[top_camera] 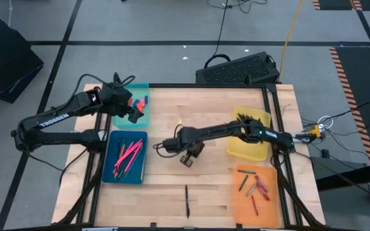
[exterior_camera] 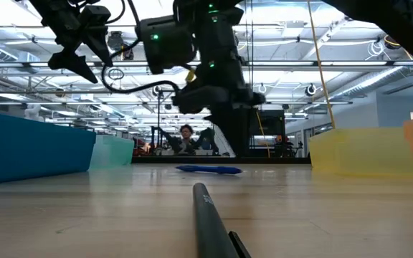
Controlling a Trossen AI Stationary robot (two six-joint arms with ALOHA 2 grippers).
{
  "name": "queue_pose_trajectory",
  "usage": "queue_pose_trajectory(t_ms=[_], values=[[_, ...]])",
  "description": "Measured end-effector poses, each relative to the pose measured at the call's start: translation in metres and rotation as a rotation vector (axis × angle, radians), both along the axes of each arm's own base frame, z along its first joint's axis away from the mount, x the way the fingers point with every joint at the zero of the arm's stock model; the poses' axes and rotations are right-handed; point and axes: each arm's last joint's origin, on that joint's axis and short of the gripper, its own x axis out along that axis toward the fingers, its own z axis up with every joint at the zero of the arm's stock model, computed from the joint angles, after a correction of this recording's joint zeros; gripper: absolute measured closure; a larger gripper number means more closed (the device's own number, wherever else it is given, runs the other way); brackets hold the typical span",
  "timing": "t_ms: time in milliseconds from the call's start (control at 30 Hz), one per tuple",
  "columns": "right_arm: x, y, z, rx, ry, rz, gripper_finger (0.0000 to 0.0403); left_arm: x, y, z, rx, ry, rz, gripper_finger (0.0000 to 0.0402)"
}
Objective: Sort crayons/erasers/pens/pencils in bins
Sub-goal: Put the blue pen into the yellow bin
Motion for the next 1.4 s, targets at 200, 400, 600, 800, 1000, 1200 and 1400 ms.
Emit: queue_pose_trajectory(t_ms=[200,400,600,800,1000,1200,1400], values=[[0.015,0.005,-0.005,0.0,-0.169,-0.024,0.0305,0.001,-0.002,0.0,-0.001,0.0,-0.008,0.0098],[0.019,-0.001,0.002,-0.026,-0.228,-0.047,0.0231,0.002,-0.004,0.0,-0.005,-0.002,-0.015,0.0098],[0.016,-0.017,-0.012,-0.052,-0.203,-0.045,0.0215,0.002,-0.005,0.0,-0.011,-0.004,-0.015,0.0098],[0.004,-0.023,-0.044,0.066,-0.161,-0.074,0.0247,0.003,-0.006,0.0,-0.015,-0.006,-0.015,0.0098],[-0.009,-0.021,-0.064,0.094,-0.099,-0.053,0.0311,0.004,-0.009,0.0,-0.016,-0.006,0.008,0.0098],[-0.012,-0.018,-0.063,0.079,-0.093,-0.031,0.0377,-0.006,-0.022,0.01,0.016,-0.07,0.081,0.0098],[-0.016,-0.007,-0.022,-0.001,-0.196,-0.003,0.0379,-0.025,-0.037,0.023,0.088,-0.166,0.08,0.0098]])
